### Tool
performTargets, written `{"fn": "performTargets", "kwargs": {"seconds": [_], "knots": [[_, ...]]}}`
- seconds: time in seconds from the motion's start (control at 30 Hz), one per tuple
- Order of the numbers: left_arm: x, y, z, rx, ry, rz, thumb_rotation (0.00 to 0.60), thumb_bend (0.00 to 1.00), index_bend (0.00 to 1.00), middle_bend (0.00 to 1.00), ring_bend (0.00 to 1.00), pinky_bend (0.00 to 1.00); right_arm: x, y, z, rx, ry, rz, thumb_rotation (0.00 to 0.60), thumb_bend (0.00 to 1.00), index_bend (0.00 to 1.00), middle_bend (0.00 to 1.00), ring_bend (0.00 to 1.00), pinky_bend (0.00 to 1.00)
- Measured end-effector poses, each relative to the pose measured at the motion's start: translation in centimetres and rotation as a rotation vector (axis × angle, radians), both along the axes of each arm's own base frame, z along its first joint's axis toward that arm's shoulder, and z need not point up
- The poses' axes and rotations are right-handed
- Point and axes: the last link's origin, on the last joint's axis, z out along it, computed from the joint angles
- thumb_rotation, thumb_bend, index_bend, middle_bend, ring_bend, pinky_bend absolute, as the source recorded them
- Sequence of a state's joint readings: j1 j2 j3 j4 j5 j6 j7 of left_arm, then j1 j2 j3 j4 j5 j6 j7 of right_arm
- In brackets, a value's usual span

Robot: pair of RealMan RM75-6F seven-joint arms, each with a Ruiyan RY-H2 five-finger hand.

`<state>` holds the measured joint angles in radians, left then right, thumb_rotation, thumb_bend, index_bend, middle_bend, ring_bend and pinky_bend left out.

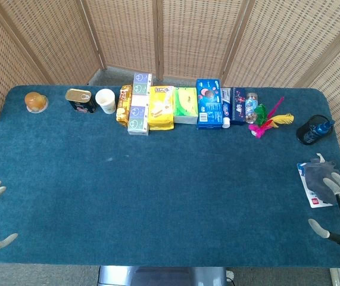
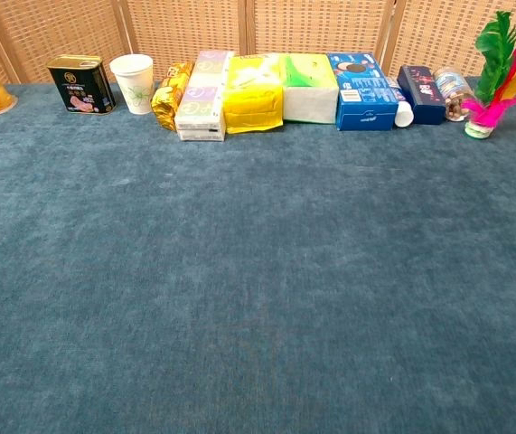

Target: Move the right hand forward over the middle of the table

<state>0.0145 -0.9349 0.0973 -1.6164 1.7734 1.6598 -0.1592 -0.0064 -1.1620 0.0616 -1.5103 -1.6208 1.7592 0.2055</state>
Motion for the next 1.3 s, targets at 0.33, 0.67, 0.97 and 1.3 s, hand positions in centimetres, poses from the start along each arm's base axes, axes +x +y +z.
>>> {"fn": "performTargets", "kwargs": {"seconds": [0.33,0.67,0.97,1.3], "knots": [[0.0,0.0,0.0,-0.001,-0.001,0.002,0.411,0.0,0.03,0.0,0.0,0.0,0.0,-0.3,-0.1,0.015,-0.005,0.004,0.0,0.0,0.17,0.02,0.0,0.0],[-0.2,0.3,0.2,0.003,-0.01,0.019,0.414,0.0,0.03,0.0,0.0,0.0,5.3,-5.2,-4.2,0.207,-0.098,0.329,0.0,0.0,0.75,0.61,0.36,0.0],[-0.5,0.7,0.6,0.005,-0.03,0.035,0.412,0.0,0.03,0.0,0.0,0.0,14.2,-9.3,-13.7,0.458,-0.062,0.613,0.0,0.0,0.94,0.79,0.56,0.0],[-1.0,1.1,1.1,0.002,-0.052,0.054,0.411,0.0,0.03,0.0,0.0,0.0,23.0,-9.9,-23.0,0.658,0.046,0.785,0.0,0.0,0.94,0.79,0.56,0.0]]}}
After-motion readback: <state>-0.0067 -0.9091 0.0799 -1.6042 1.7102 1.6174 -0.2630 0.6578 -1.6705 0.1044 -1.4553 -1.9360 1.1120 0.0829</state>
